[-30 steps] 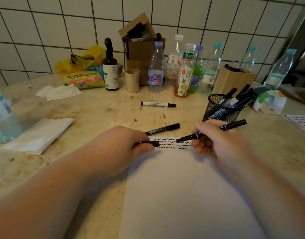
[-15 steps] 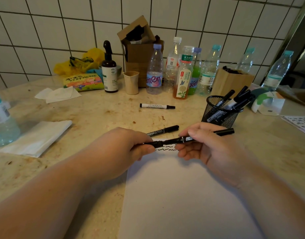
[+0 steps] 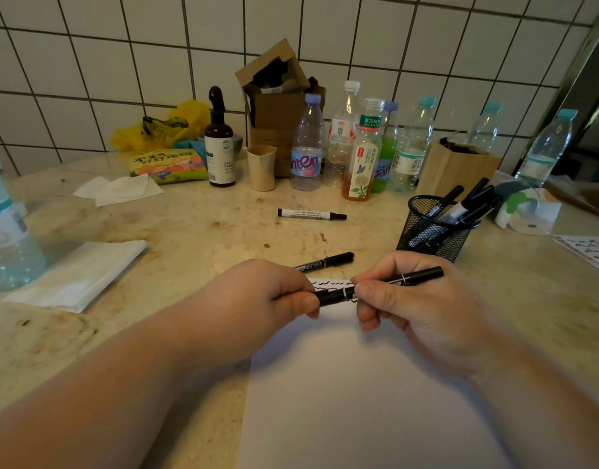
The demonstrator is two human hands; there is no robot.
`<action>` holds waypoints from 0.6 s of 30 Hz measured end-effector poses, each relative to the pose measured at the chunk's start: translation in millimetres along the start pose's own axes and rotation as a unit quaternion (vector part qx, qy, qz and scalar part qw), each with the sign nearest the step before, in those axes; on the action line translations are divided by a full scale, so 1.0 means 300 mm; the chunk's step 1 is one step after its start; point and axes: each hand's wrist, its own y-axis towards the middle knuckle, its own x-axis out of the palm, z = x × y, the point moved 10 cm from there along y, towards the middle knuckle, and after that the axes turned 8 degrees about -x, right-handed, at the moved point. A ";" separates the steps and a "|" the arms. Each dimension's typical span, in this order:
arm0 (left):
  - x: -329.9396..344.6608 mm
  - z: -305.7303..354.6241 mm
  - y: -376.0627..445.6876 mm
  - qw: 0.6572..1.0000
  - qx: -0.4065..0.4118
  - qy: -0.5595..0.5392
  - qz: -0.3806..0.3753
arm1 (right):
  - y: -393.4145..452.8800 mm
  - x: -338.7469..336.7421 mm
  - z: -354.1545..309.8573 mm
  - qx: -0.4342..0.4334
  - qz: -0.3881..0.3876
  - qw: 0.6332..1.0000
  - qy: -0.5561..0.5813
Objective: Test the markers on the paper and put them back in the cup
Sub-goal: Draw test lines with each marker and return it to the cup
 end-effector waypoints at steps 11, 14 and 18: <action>-0.057 -0.049 0.016 0.992 -0.035 0.107 0.052 | 0.002 -0.078 -0.072 -0.085 0.105 0.987 -0.086; -0.031 -0.065 0.009 0.988 -0.043 0.143 0.031 | -0.012 -0.183 -0.160 -0.136 0.228 0.949 -0.169; -0.017 -0.066 0.011 0.988 -0.039 0.146 0.022 | -0.026 -0.310 -0.195 -0.132 0.334 0.894 -0.267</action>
